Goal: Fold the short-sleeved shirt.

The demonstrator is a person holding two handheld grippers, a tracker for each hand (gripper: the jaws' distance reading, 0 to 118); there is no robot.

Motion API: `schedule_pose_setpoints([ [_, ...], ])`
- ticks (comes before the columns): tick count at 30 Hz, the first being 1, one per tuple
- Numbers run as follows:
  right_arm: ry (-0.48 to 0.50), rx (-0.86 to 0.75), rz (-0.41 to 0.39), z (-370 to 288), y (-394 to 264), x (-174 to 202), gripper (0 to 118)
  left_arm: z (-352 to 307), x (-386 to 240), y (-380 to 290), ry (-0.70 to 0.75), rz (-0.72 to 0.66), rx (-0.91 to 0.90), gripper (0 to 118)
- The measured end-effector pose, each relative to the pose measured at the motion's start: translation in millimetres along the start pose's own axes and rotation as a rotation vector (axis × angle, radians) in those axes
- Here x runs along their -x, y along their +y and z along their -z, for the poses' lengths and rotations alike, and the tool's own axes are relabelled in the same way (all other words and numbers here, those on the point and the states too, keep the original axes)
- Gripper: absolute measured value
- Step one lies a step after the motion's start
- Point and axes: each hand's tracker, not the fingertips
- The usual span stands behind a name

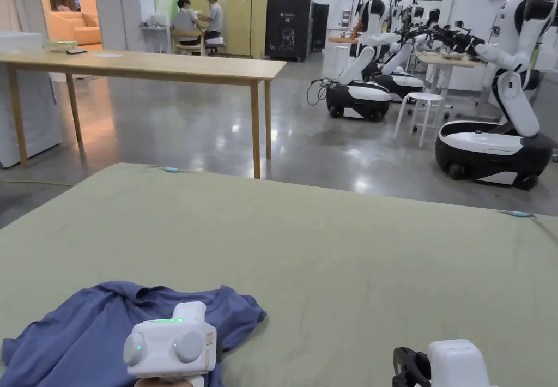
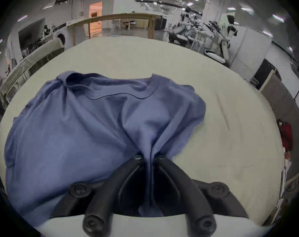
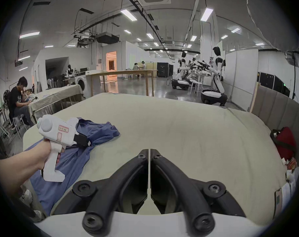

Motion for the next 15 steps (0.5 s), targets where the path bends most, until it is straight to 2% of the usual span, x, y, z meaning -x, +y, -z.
schedule_pose_setpoints([
  [3,-0.016,-0.014,0.011,-12.8,0.0,-13.0,3,-42.9,-26.8,-8.5,-0.070,-0.014,-0.137,5],
  [7,-0.059,-0.037,0.081,-38.0,0.8,-42.4,3,-65.8,-75.0,7.7,-0.155,0.088,-0.180,5],
  [15,-0.185,-0.109,0.128,-112.6,-1.0,-115.4,3,-125.6,-263.6,10.2,-0.451,0.278,-0.266,5],
])
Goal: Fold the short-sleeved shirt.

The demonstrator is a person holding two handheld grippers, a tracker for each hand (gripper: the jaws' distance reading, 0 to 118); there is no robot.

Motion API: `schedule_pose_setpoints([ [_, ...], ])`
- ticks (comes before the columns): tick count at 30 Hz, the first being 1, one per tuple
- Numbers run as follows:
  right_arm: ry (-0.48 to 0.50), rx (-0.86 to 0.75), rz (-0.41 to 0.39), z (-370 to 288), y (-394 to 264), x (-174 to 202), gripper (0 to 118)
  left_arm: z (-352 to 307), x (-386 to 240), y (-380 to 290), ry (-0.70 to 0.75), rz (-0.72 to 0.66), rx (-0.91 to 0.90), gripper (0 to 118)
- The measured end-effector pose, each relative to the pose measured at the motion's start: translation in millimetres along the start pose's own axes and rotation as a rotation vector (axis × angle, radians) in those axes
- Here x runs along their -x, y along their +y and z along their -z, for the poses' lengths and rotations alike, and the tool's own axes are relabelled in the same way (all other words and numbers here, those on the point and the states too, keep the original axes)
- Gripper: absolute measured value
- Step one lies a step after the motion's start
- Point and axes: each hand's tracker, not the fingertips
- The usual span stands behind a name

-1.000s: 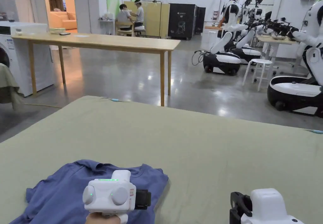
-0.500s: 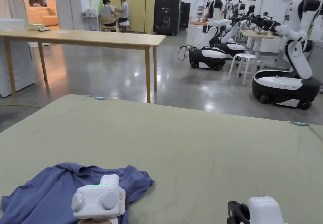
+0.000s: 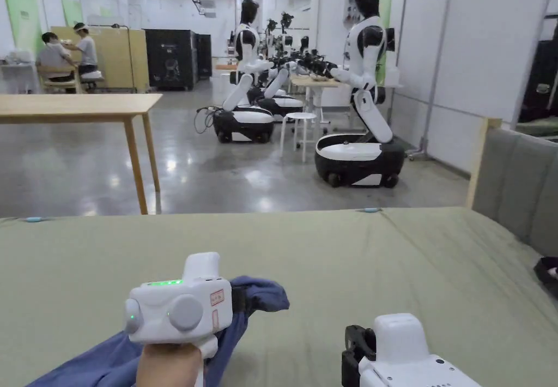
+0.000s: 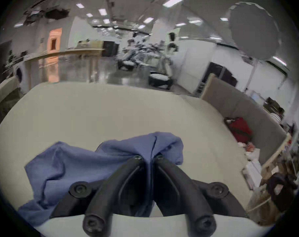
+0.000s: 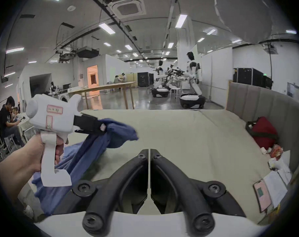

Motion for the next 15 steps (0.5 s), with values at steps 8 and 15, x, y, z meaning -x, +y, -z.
schedule_pose_setpoints([
  [8,-0.137,-0.034,0.007,-42.6,1.1,-92.5,3,74.2,-191.3,-31.6,-0.246,0.145,0.137,5],
  [15,-0.204,0.004,0.060,-51.5,-26.1,-151.1,3,148.9,-253.3,-129.5,-0.128,0.265,0.306,5],
])
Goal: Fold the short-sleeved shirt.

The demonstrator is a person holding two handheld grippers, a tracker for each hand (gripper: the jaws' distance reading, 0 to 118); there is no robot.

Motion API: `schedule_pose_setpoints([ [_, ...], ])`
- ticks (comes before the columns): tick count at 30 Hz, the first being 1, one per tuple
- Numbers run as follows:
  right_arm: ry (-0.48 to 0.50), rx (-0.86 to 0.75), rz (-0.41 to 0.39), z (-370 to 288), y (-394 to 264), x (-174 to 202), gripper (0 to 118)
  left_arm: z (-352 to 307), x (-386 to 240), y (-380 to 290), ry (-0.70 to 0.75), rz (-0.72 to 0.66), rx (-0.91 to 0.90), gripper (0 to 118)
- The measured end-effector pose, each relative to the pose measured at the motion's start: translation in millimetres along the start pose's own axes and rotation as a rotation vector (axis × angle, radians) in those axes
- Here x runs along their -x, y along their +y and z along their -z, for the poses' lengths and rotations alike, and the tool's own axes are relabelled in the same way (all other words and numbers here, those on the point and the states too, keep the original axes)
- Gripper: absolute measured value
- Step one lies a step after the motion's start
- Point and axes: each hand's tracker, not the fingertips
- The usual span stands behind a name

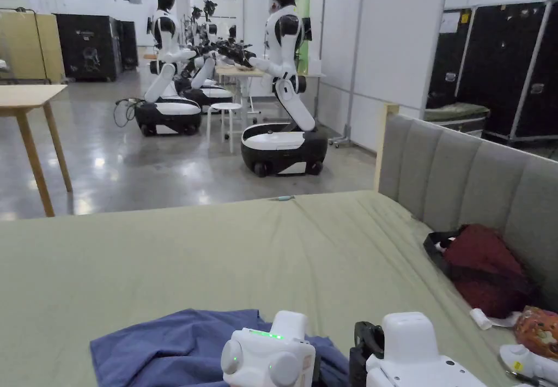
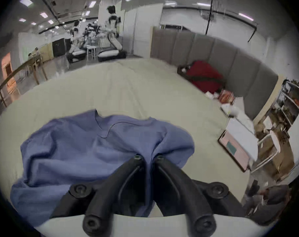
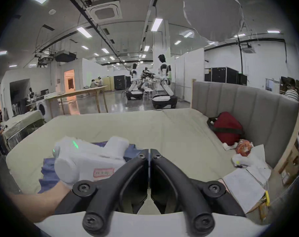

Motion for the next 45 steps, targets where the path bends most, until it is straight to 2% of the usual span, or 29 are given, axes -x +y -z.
schedule_pose_setpoints([
  [2,-0.003,0.010,0.019,2.1,-4.2,-9.9,3,10.2,-0.3,-10.4,0.004,-0.025,-0.017,9],
  [3,-0.002,0.015,0.026,3.5,-5.1,-12.6,3,10.8,-1.1,-13.7,0.003,-0.025,-0.032,29],
  [5,0.005,0.019,0.030,4.3,-5.1,-14.5,3,1.5,-3.9,-14.6,0.011,-0.014,-0.051,106],
  [6,0.009,0.020,0.025,4.0,-4.5,-13.0,3,-7.5,-5.0,-15.0,-0.002,0.010,-0.069,118],
  [7,0.010,0.018,0.016,3.6,-2.6,-10.0,3,-22.8,-6.3,-14.4,-0.024,-0.006,-0.173,115],
  [8,0.015,0.012,0.003,2.1,-0.8,-6.2,3,-43.5,-5.7,-14.1,0.021,0.049,-0.212,115],
  [12,0.055,-0.013,-0.025,-5.1,6.1,14.7,3,-147.3,13.5,-30.3,0.110,0.102,-0.442,116],
  [15,0.103,-0.033,-0.053,-9.5,9.0,37.6,3,-230.4,41.6,-61.7,0.221,0.084,-0.537,117],
  [18,0.143,-0.043,-0.064,-13.0,10.2,61.4,3,-293.9,75.8,-97.1,0.378,0.058,-0.518,117],
  [21,0.179,-0.056,-0.053,-16.3,8.0,85.9,3,-333.7,110.9,-128.9,0.474,-0.004,-0.486,115],
  [22,0.188,-0.057,-0.051,-16.9,7.1,93.1,3,-340.9,120.6,-136.8,0.483,-0.023,-0.470,107],
  [23,0.198,-0.054,-0.050,-17.6,5.8,101.6,3,-347.4,131.8,-144.9,0.489,-0.048,-0.449,86],
  [24,0.208,-0.049,-0.049,-17.8,4.5,108.0,3,-352.8,144.8,-140.7,0.493,-0.071,-0.420,37],
  [25,0.223,-0.041,-0.045,-17.9,2.7,115.6,3,-355.6,156.9,-145.2,0.508,-0.102,-0.393,2],
  [27,0.241,-0.026,-0.048,-18.0,-2.4,127.0,3,-362.6,182.0,-154.5,0.487,-0.146,-0.373,1],
  [33,0.248,0.018,-0.076,-9.7,-13.7,137.6,3,-349.0,291.6,-159.9,0.517,-0.323,-0.190,1],
  [39,0.240,0.066,-0.062,16.1,-20.3,136.9,3,-294.3,366.7,-149.1,0.489,-0.365,-0.008,1],
  [40,0.238,0.074,-0.066,20.3,-21.7,136.7,3,-281.3,370.1,-148.0,0.494,-0.356,0.006,9],
  [41,0.235,0.083,-0.071,24.9,-23.3,136.2,3,-268.1,378.2,-147.2,0.509,-0.333,0.032,33],
  [42,0.231,0.090,-0.074,29.1,-24.9,135.3,3,-255.6,385.5,-146.6,0.529,-0.314,0.062,89],
  [43,0.226,0.095,-0.076,32.5,-26.5,134.0,3,-245.7,391.1,-147.0,0.526,-0.312,0.086,114],
  [44,0.220,0.100,-0.077,36.0,-27.7,132.0,3,-237.2,383.4,-149.7,0.511,-0.308,0.100,117],
  [45,0.215,0.105,-0.075,39.2,-28.7,129.4,3,-229.3,386.9,-151.5,0.512,-0.318,0.092,112],
])
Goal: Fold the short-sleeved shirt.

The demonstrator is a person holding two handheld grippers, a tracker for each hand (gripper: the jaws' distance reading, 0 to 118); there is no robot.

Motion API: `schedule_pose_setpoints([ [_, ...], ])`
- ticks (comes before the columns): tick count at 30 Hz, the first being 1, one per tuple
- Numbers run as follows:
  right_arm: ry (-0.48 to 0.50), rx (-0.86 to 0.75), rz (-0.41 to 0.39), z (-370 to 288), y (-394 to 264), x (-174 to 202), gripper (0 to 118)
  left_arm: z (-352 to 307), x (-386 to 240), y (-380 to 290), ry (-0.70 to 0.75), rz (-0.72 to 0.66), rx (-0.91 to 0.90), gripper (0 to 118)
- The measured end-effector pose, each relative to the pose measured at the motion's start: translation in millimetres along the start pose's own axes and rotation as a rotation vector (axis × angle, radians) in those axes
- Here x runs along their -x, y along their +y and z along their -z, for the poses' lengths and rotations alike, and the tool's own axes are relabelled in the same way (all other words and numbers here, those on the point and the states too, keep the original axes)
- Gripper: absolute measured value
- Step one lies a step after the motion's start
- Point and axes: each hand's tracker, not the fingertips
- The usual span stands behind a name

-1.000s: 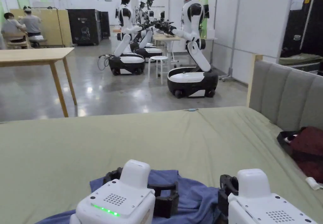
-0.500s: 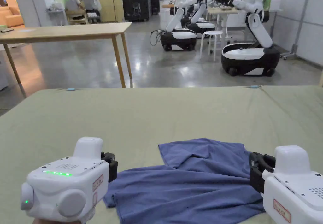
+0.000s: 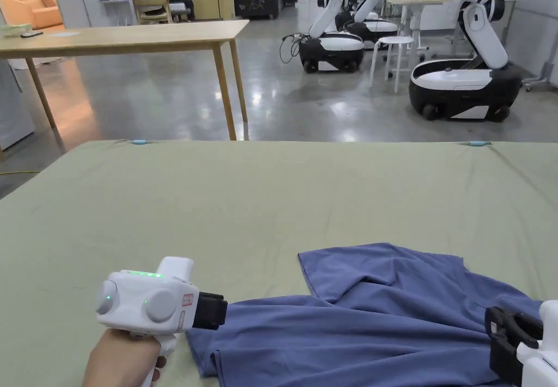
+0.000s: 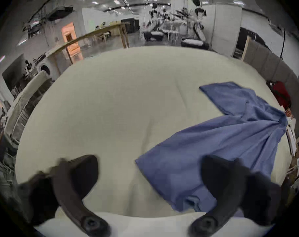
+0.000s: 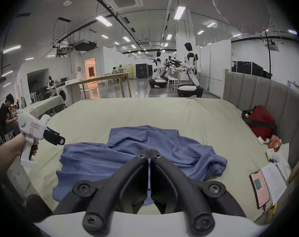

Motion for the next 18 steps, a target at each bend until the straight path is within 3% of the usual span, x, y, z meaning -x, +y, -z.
schedule_pose_setpoints([
  [7,-0.035,0.031,0.034,14.0,-5.3,-20.8,3,51.1,-5.3,-10.1,0.025,-0.005,0.079,110],
  [10,-0.043,0.036,0.041,14.4,-6.7,-25.9,3,47.7,-18.4,-11.6,0.047,0.035,0.069,94],
  [11,-0.046,0.036,0.044,13.5,-7.0,-27.6,3,42.7,-22.1,-11.9,0.038,0.037,0.060,83],
  [14,-0.054,0.030,0.056,9.1,-6.9,-34.3,3,31.3,-37.9,-13.7,0.025,0.059,0.029,21],
  [15,-0.055,0.029,0.061,7.5,-6.9,-38.0,3,26.4,-41.1,-14.3,0.007,0.056,0.035,11],
  [18,-0.058,0.025,0.101,1.2,-7.3,-54.1,3,22.3,-43.8,-14.1,-0.001,0.043,0.040,3],
])
